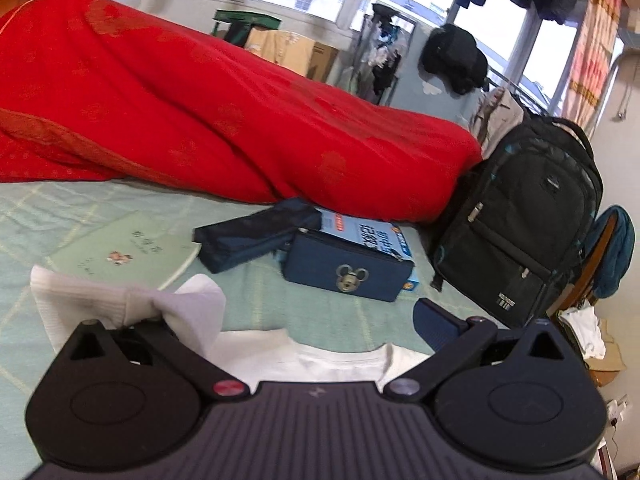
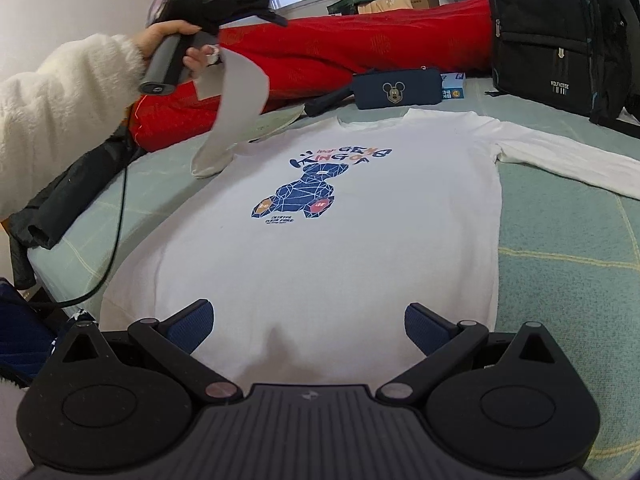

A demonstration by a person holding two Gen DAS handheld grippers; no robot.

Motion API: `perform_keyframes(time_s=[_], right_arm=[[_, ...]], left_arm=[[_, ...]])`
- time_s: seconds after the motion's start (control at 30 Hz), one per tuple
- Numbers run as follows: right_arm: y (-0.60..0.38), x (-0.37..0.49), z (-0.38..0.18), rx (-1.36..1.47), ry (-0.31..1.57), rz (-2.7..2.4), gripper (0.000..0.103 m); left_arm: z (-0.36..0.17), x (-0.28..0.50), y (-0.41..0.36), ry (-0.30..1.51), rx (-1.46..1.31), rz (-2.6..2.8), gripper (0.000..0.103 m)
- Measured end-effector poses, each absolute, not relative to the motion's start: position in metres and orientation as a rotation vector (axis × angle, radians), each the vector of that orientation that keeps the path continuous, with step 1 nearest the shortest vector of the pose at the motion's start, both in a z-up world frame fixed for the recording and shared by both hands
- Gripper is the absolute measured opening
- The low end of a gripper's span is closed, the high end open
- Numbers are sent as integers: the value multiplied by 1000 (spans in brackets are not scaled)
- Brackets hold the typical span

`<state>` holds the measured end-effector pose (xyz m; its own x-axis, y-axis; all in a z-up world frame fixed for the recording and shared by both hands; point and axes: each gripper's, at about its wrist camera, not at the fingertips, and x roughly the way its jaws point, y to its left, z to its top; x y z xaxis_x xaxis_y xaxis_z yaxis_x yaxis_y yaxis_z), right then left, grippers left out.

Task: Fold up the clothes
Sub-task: 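Lift the held sleeve with the left gripper and carry it over the shirt body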

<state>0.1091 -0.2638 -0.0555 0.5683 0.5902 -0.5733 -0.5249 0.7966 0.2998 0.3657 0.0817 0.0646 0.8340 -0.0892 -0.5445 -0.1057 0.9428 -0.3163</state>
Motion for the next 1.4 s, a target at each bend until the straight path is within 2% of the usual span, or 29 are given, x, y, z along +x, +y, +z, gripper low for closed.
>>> perform_keyframes(time_s=[0.8,1.4], right_arm=[[-289,120,-70,195,712,680,103],[-294,121,-74,197,725,674,103]], left_arm=[[66,417,-43,653,-183,-134,102],[40,432,-108,719,-98,-238,102]])
